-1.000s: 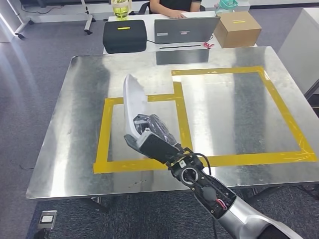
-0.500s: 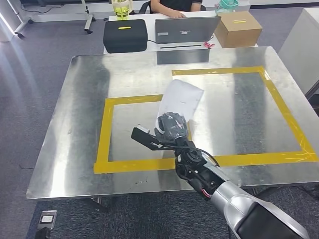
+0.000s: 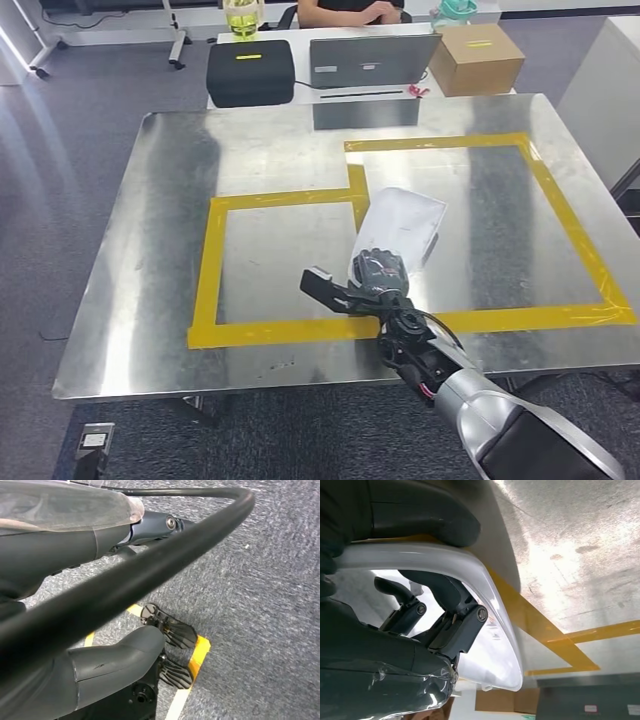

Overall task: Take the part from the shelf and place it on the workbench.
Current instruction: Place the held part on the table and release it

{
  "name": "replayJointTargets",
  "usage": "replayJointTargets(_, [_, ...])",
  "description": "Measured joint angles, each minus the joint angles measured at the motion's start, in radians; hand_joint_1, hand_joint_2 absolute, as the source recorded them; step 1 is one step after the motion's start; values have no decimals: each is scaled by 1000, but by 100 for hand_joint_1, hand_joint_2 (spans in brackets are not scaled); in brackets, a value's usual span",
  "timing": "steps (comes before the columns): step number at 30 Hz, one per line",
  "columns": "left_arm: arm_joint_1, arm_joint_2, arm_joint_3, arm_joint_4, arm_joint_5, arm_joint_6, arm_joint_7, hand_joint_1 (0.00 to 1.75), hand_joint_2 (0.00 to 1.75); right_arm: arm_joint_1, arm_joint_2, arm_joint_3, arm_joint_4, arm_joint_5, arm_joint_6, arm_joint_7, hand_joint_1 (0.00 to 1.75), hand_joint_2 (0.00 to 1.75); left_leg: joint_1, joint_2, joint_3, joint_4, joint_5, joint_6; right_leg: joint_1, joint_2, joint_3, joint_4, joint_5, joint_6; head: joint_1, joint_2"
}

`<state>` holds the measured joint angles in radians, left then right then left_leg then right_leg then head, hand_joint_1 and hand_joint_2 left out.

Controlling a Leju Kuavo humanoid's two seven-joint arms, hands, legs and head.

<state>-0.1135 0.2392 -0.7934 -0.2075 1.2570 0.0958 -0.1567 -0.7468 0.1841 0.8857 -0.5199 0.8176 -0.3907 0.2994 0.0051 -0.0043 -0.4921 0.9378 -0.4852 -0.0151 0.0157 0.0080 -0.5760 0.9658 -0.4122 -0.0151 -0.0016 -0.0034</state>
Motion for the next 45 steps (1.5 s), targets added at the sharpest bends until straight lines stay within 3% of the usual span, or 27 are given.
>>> replayJointTargets(3, [-3,0,-6,0,-1,0,-1,0,175,2,0,-11,12,3,-7,-36,175,175,0,0,1,0,0,0,0,0,1,0,0,0,-1,0])
replayJointTargets(10, [-10,0,-18,0,-6,0,-3,0,175,31,3,-37,19,6,-30,-212,175,175,0,1,1,0,0,0,0,0,1,0,1,1,-1,0])
replayJointTargets(24, [-17,0,-34,0,-8,-7,-3,0,175,56,25,-39,0,24,19,-250,175,175,0,1,2,0,0,0,0,1,2,0,1,1,-1,0])
replayJointTargets(28, [-16,0,-36,0,-8,-7,-5,0,175,65,32,-39,-2,24,20,-256,0,175,0,1,2,0,0,0,0,1,2,0,1,1,-2,0])
replayJointTargets(30, [-15,1,-36,0,-7,-5,-9,0,175,66,35,-39,-2,24,20,-261,0,175,0,1,2,0,0,0,0,1,2,0,1,1,-2,0])
replayJointTargets(34, [-12,2,-36,0,0,-3,-13,0,0,66,40,-39,-4,24,15,-267,0,175,0,1,2,0,0,0,0,1,2,0,1,1,-2,0])
replayJointTargets(45, [-9,3,-36,0,3,-3,-13,0,0,66,47,-39,-10,19,9,-278,0,175,0,1,2,0,0,0,0,1,3,0,1,1,-2,0])
